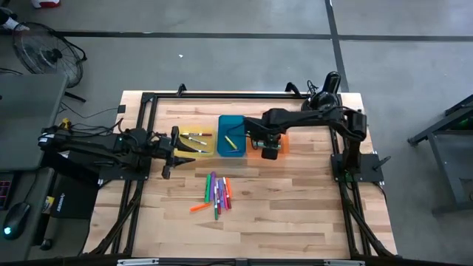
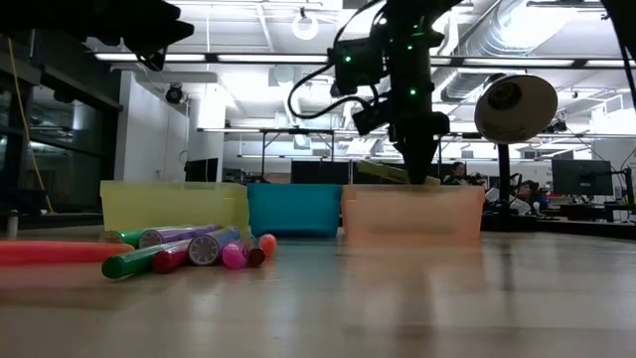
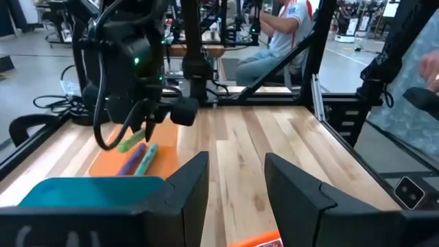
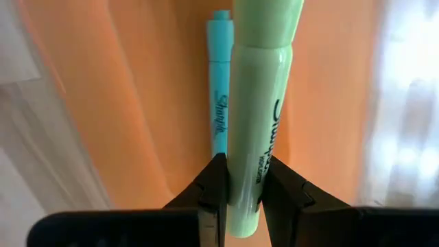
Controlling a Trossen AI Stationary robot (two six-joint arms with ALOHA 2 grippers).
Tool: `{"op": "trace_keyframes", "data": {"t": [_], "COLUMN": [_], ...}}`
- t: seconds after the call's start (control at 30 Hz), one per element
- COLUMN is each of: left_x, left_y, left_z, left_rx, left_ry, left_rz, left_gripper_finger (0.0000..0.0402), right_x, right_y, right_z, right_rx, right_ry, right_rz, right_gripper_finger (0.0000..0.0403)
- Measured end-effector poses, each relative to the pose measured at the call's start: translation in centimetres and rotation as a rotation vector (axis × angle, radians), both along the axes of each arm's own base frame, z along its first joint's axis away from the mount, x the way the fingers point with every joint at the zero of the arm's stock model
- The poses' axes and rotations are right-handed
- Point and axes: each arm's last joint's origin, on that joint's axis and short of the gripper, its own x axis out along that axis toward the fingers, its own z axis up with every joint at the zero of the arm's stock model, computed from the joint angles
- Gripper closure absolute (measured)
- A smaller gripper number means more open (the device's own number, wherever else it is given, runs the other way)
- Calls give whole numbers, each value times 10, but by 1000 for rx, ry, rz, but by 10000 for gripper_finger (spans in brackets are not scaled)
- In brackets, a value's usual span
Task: Pick & Place Markers
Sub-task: Put the light green highlighter into the orange bin, then put the right orange pen into the blue bin
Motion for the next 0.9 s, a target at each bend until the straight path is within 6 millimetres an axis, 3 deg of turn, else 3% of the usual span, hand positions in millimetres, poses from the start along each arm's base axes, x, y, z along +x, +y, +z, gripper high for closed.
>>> {"op": "trace_keyframes", "data": {"t": [0.27,0.5,0.9], "left_x": [0,0,0], "left_y": [0,0,0], "left_z": [0,-2,-2], "left_rx": [0,-1,-1], "left_ry": [4,24,22], "left_rz": [0,1,1], "left_gripper_finger": [264,264,264], "right_x": [3,4,4], "right_y": [-1,-2,-3], "right_z": [-23,-26,-26], "right_rx": [47,47,-8], "right_ry": [118,123,133], "right_rz": [18,23,28], "right_gripper_finger": [351,351,249]}}
